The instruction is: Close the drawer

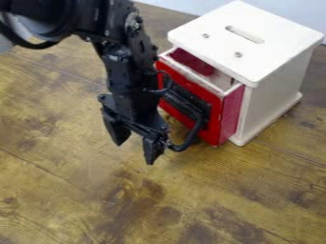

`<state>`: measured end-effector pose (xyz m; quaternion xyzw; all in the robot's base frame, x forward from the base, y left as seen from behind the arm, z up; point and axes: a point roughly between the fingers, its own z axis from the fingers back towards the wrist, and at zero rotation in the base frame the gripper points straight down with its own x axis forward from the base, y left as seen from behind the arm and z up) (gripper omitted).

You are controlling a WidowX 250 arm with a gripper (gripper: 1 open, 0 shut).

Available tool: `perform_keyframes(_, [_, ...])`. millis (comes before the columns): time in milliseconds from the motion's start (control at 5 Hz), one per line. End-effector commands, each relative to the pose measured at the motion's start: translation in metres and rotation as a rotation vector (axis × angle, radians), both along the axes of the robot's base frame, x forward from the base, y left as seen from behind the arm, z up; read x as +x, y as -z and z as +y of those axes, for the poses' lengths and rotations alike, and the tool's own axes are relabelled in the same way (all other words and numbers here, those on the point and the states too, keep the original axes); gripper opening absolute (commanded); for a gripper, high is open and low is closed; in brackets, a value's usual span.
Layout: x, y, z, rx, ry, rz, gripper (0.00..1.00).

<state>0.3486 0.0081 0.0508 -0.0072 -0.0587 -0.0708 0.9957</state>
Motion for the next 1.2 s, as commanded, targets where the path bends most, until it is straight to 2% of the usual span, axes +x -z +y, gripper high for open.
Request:
perform_keyframes(0, [0.019,-0.018,0.011,0.002,-0.009,-0.054,1.00])
perform_keyframes(200, [0.028,-0.021,0.012,0.010,0.025,-0.057,1.00])
perform_keyframes(400, [0.033,-0.022,0.015,0.014,0.061,-0.056,1.00])
perform_keyframes(600, [0.032,-0.024,0.017,0.013,0.090,-0.053,1.00])
perform_keyframes(1000, [0.028,-0.014,0.028,0.011,0.101,-0.036,1.00])
